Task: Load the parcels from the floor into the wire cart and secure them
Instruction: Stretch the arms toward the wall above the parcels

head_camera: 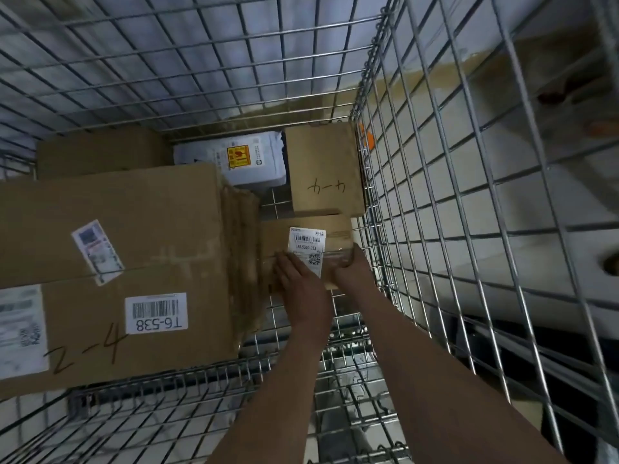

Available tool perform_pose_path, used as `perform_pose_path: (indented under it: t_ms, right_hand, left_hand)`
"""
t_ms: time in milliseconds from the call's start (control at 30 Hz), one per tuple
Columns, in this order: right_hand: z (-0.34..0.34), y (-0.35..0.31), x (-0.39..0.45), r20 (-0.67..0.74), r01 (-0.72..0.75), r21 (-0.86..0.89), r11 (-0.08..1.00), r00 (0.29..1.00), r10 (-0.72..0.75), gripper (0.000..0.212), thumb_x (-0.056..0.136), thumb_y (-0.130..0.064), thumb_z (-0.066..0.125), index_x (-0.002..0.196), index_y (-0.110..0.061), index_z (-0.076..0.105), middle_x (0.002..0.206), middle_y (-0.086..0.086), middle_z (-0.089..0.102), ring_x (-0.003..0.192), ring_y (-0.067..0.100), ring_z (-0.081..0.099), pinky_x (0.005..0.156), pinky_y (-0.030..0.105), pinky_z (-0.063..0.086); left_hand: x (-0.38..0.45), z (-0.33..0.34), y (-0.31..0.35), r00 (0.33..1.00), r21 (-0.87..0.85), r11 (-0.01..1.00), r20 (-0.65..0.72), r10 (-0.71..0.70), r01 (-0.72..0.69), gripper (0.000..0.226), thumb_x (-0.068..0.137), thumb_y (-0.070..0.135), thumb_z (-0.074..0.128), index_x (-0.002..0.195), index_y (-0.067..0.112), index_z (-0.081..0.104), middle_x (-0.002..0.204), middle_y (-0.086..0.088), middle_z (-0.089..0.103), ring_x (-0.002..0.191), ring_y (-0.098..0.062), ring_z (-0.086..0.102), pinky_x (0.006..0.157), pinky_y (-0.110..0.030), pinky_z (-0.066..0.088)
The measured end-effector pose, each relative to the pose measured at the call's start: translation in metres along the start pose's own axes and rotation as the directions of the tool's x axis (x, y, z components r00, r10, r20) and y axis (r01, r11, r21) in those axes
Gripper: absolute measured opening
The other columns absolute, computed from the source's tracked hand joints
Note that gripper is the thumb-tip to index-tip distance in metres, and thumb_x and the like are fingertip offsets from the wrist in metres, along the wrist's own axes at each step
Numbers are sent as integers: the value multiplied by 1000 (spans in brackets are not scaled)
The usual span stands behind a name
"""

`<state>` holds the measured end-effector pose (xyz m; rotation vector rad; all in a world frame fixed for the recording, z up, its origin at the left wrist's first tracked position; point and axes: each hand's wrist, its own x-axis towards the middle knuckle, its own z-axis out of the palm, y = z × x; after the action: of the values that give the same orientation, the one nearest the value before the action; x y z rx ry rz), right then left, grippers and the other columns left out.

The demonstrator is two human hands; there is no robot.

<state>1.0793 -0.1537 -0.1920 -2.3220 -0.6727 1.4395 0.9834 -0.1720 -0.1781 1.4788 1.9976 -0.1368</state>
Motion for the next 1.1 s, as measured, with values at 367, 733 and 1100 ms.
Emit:
perform_pose_path:
  t_ms: [367, 733, 1100]
  right_hand:
    - [-29, -67, -63, 15, -58, -428, 902, 997, 72, 43, 101, -14, 44, 141, -6, 35, 130, 15, 57, 117, 31, 58, 78, 31, 42]
    - [-127, -233, -264, 133, 209, -755, 622, 977, -167, 35, 96, -15, 40, 124, -3, 57, 122, 13, 62, 113, 32, 60, 85, 37, 50]
    - [-70, -370, -537, 326, 581, -726, 368, 762, -560, 63, 100, -25, 40, 156, -13, 14, 157, 17, 29, 139, 37, 36, 112, 53, 34]
  left_hand:
    - [-11, -66, 8, 946, 128, 967, 269, 179, -219, 49, 106, 20, 33, 152, 4, 32, 163, -19, 18, 150, -40, 11, 113, -48, 36]
    - [-128, -365, 34, 966, 24, 966, -35, 258, -257, 66, 98, 39, 8, 146, 11, 44, 155, -10, 38, 137, -30, 40, 107, -40, 39]
    - [-308, -611, -164, 922, -1, 1000, -386, -17, 18, 52, 106, 36, 26, 152, 13, 34, 161, -10, 30, 148, -28, 26, 119, -50, 24]
